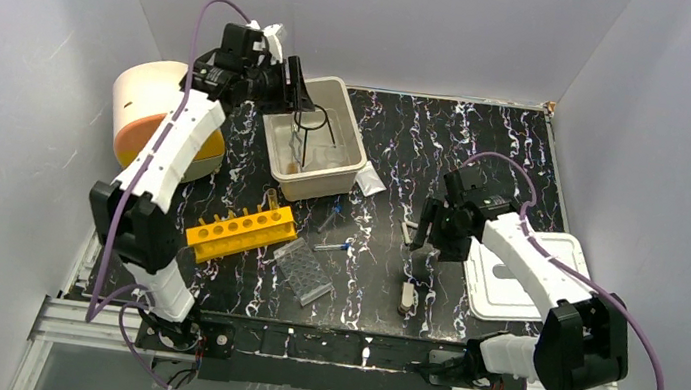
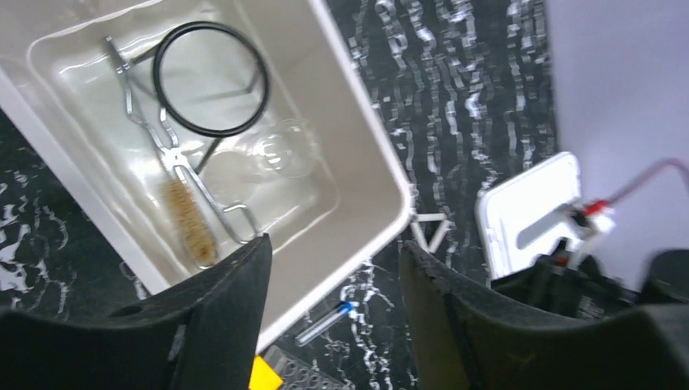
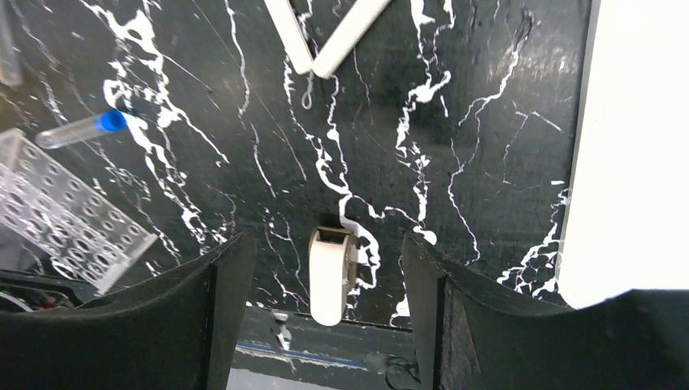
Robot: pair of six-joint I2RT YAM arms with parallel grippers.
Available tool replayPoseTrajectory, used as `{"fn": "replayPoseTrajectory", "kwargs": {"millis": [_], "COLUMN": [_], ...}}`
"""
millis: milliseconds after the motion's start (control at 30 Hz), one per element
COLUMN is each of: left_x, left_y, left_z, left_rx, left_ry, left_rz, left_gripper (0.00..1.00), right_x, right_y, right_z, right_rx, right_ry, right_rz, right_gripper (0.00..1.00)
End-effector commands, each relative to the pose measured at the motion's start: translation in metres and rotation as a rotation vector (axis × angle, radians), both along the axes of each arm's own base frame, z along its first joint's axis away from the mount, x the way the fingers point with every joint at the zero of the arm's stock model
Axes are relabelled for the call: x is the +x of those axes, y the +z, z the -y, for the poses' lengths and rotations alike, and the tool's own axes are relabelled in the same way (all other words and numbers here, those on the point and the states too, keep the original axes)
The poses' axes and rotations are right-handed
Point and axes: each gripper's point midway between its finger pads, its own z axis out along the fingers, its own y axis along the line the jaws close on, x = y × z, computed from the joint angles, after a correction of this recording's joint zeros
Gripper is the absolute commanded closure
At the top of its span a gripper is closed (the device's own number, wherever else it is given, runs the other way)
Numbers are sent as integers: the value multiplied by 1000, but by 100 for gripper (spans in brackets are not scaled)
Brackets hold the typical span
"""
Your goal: Organize the chemistry lab equipment
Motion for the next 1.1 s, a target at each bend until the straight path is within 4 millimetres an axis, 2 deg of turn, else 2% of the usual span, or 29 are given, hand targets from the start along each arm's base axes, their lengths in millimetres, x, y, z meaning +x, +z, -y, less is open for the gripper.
{"fn": "replayPoseTrajectory", "kwargs": {"millis": [0,200,267,333,433,500,667,767,967,1067], "left_x": [-18,-22,-24,-26,-29,-32,-33,-34,-32,-30], "left_y": [42,48,50,52,53,55,58,59,56,55], "left_z": [7,-4,-7,-10,-11,-8,-6,-7,-7,-6], "left_rx": [-82,-60,-54,-47,-49,-61,-68,-66,-66,-65], "left_ry": [-70,-18,2,14,8,-14,-25,-24,-18,-18], "left_rz": [129,165,172,183,190,199,208,211,200,198], "left_gripper": [37,14,7,2,2,2,2,2,2,2], "right_x": [-5,31,44,57,75,83,88,88,84,83], "right_y": [-7,-19,-23,-25,-26,-31,-46,-51,-63,-71], "right_z": [-2,-6,-3,-9,-17,-16,-7,-3,-1,1], "right_rx": [-23,-94,-123,-107,-73,-89,-173,-195,-221,-244], "right_ry": [26,-17,-71,-105,-157,-198,-239,-253,-264,-265], "right_rz": [-30,11,22,48,91,91,52,48,0,-22], "right_gripper": [24,25,29,38,47,55,65,65,56,54]}}
